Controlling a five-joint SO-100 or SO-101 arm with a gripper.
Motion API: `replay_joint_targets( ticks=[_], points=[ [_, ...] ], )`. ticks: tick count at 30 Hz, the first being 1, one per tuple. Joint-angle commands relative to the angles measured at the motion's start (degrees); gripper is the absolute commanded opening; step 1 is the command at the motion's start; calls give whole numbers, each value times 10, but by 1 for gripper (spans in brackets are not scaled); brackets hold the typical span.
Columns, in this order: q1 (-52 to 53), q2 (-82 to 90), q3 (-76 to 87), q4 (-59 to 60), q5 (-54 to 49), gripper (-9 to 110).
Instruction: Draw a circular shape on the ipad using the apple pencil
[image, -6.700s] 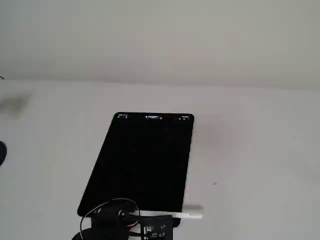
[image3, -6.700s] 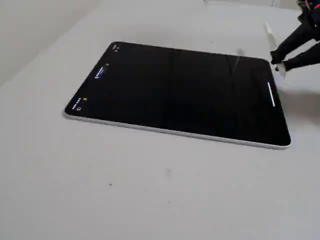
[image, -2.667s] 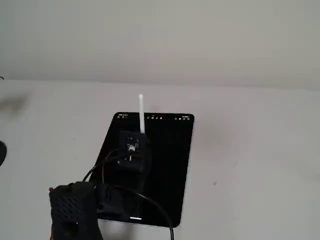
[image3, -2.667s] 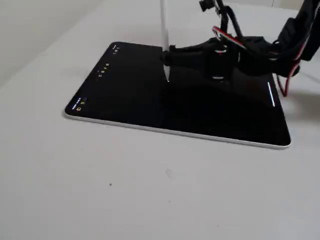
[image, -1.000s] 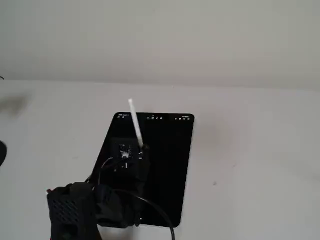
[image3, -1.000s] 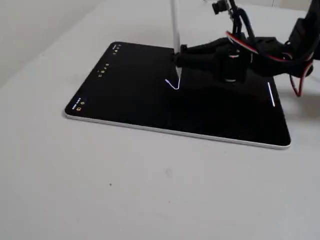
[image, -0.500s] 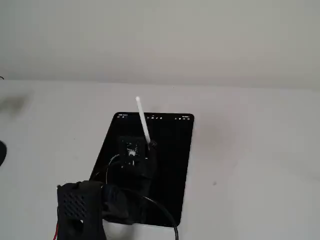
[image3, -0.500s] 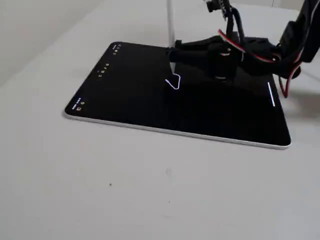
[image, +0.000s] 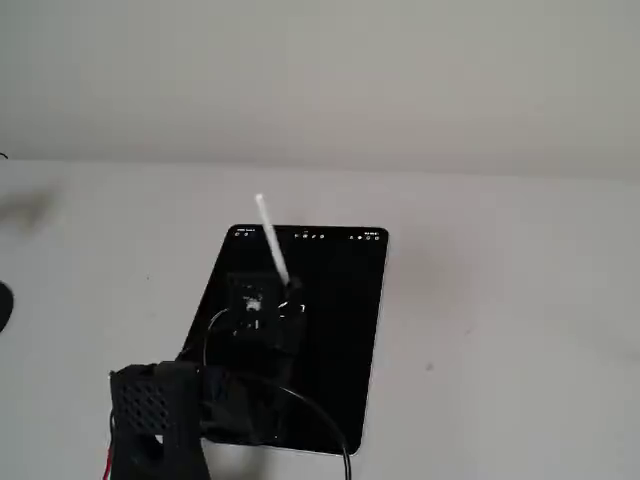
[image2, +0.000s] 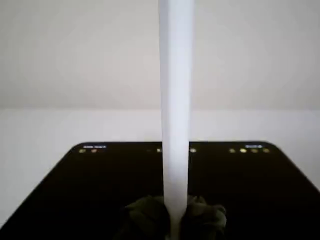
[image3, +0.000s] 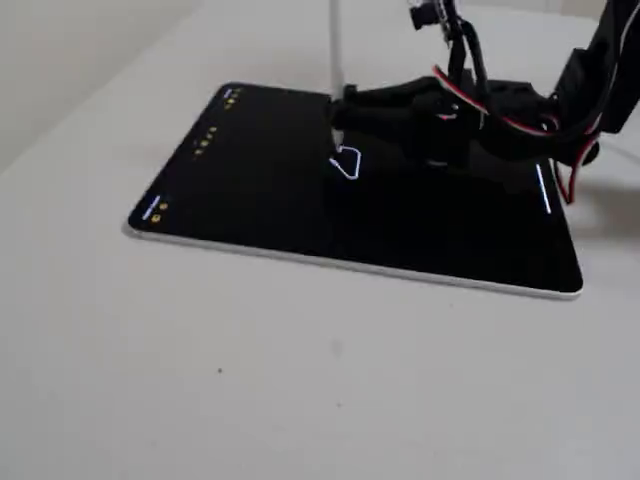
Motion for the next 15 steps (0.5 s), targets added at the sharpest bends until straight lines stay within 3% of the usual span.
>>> replay_joint_targets(
  ticks=[1, 9, 15],
  points=[
    [-20, -11, -17, -9, -9, 0],
    [-15, 6, -11, -12, -3, 0],
    [24, 133, 33, 16, 108, 0]
  ],
)
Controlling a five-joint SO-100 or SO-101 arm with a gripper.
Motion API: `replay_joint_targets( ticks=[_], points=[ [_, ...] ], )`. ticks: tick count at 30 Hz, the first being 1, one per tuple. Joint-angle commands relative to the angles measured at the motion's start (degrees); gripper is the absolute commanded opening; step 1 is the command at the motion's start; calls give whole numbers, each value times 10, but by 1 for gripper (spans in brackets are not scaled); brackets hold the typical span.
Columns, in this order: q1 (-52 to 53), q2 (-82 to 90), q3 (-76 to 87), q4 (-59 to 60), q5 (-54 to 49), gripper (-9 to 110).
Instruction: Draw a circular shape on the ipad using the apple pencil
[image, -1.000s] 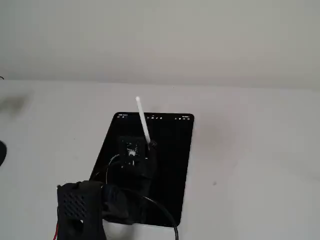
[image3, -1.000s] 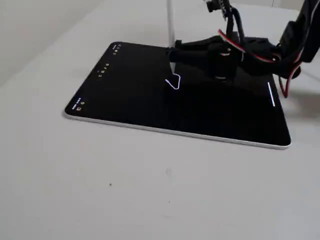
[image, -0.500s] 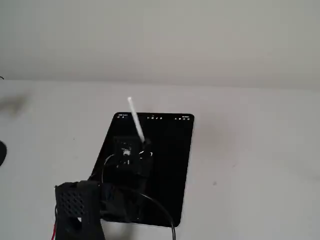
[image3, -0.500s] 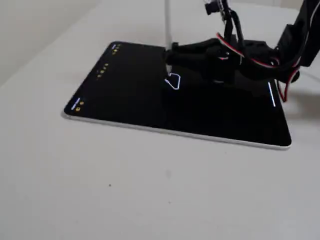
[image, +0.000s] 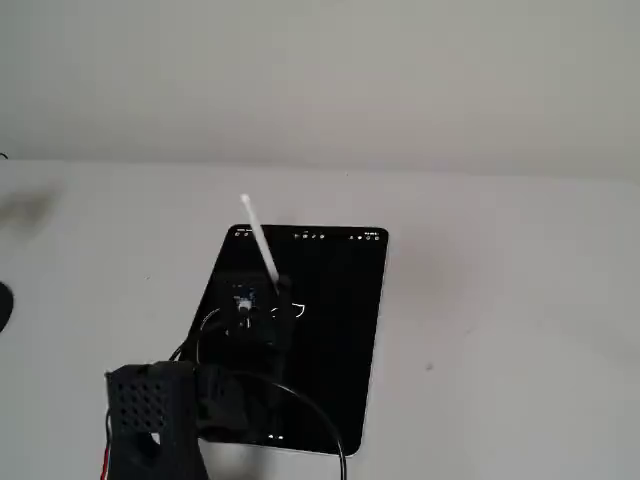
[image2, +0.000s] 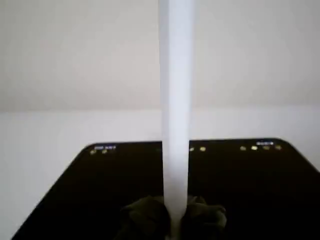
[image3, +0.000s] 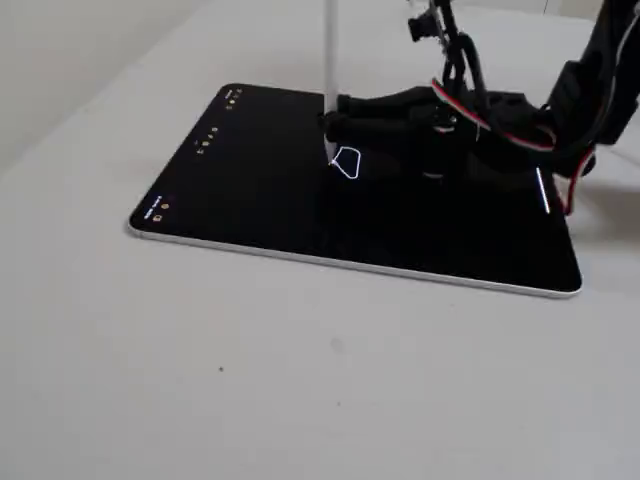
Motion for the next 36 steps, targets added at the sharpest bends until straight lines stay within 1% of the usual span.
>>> replay_joint_targets(
  ticks=[1, 5, 10, 17, 20, 25, 32, 36],
  points=[
    [33, 142, 33, 36, 113, 0],
    [60, 320, 66, 215, 293, 0],
    [72, 514, 32, 549, 533, 0],
    [65, 711, 28, 860, 717, 0],
    [57, 792, 38, 961, 737, 0],
    [76, 927, 54, 1101, 756, 0],
    [94, 1212, 149, 1236, 731, 0],
    [91, 1364, 216, 1288, 706, 0]
  ],
)
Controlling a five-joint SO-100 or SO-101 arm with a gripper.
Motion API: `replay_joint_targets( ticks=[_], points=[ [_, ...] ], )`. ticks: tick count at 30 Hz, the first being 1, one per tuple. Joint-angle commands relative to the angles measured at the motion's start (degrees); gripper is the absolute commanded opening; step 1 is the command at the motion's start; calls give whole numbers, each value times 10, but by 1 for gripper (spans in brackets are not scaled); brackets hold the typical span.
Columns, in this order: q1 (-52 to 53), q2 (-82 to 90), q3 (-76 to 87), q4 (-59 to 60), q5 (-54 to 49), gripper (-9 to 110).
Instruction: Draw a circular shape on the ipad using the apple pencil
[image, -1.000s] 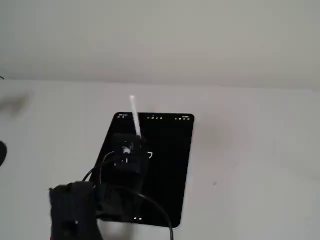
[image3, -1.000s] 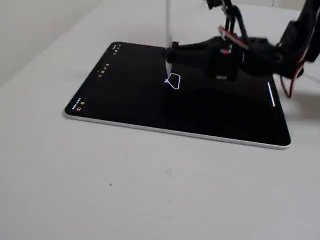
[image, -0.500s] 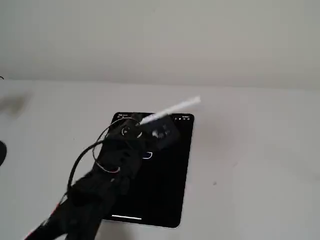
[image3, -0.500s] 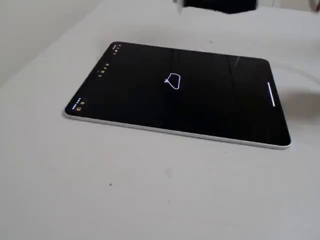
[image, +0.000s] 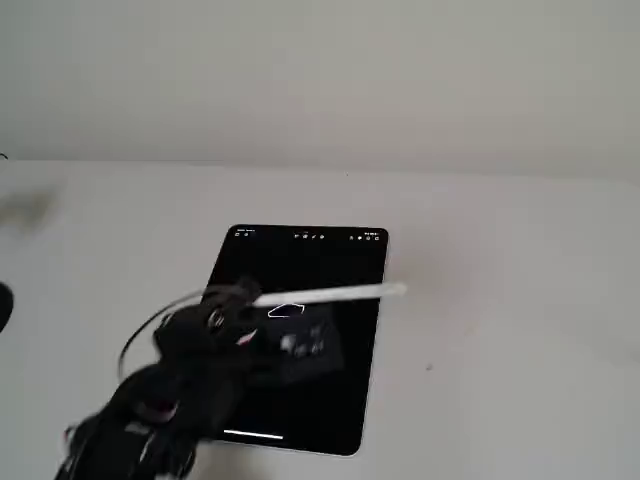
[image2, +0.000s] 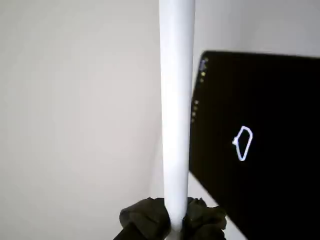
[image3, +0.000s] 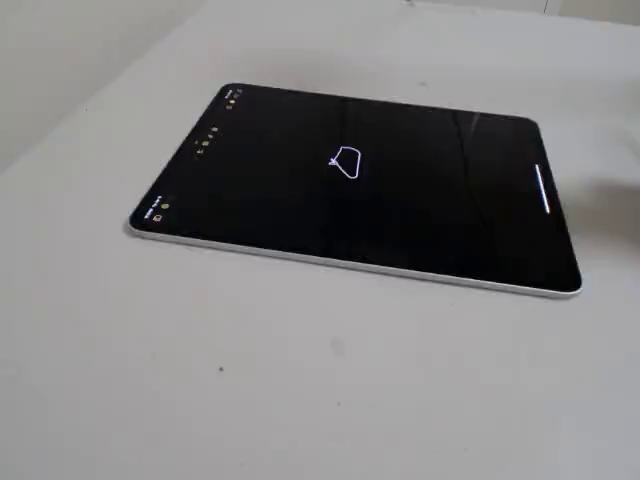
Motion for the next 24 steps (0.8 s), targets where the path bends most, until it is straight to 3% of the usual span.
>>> replay_joint_targets(
  ticks=[1, 9, 24],
  points=[
    [-3, 210, 68, 68, -39, 0],
    [11, 212, 137, 138, -4, 0],
    [50, 212, 299, 147, 22, 0]
  ],
)
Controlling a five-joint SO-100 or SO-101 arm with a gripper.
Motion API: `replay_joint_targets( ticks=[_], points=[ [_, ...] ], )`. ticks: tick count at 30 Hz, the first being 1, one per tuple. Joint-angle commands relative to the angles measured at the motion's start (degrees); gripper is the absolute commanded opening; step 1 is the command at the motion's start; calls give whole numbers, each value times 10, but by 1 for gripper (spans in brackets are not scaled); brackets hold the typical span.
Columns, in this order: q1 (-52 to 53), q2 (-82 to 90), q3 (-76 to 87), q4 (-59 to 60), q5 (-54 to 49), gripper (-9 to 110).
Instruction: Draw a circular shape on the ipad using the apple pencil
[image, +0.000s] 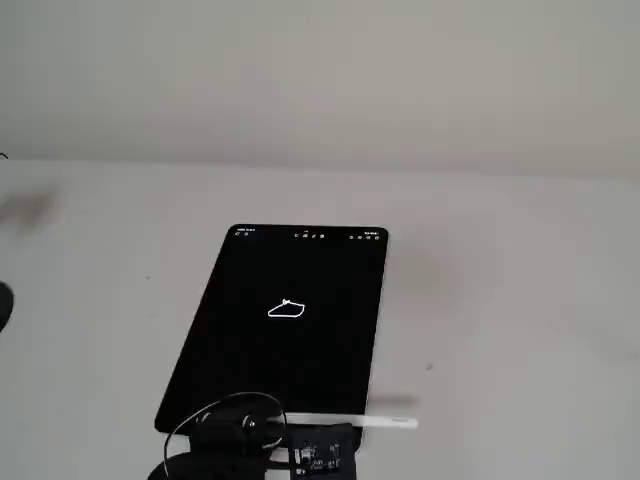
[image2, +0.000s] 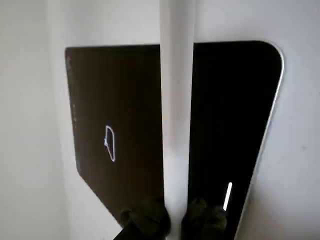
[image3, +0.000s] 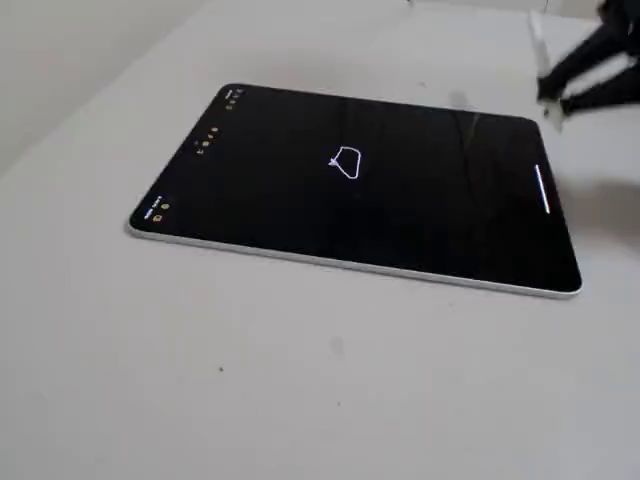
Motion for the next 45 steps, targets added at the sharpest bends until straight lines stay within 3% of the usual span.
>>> replay_joint_targets(
  ticks=[1, 45],
  points=[
    [11, 4, 5, 0, 11, 0],
    [18, 4, 5, 0, 16, 0]
  ],
)
